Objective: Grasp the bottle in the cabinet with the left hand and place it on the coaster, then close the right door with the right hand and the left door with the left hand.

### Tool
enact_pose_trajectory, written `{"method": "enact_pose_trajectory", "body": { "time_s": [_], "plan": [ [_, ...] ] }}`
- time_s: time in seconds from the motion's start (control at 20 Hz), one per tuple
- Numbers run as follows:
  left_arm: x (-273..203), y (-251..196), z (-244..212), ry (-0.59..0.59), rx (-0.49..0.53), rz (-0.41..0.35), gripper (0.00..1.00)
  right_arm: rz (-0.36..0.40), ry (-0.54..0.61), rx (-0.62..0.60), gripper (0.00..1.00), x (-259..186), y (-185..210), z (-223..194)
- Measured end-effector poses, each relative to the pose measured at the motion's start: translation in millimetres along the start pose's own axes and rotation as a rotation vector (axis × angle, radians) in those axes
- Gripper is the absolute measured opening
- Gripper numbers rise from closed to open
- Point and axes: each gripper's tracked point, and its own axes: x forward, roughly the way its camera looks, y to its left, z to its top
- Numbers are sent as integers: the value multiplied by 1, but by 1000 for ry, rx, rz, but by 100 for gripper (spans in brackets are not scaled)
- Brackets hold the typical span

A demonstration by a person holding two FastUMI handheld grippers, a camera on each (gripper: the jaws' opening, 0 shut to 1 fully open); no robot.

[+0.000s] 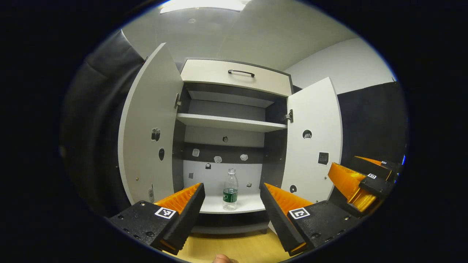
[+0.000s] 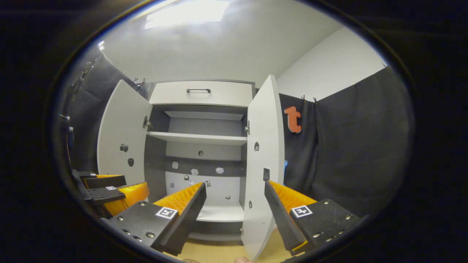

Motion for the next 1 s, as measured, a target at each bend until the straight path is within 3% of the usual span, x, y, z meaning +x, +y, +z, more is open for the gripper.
{"method": "enact_pose_trajectory", "body": {
  "time_s": [0.35, 0.65, 0.8, 1.0],
  "plan": [
    [9, -5, -9, 12, 2, 5, 96, 5, 7, -10, 98, -2, -8, -1],
    [61, -6, -37, 50, 30, 73, 96, 38, 48, -40, 98, 1, -35, -13],
    [103, -1, -54, 74, 59, 78, 96, -20, 39, -37, 98, 5, -58, -10],
    [173, 9, -76, 94, 63, 48, 96, -163, -6, -32, 97, 12, -81, 1]
  ]
}}
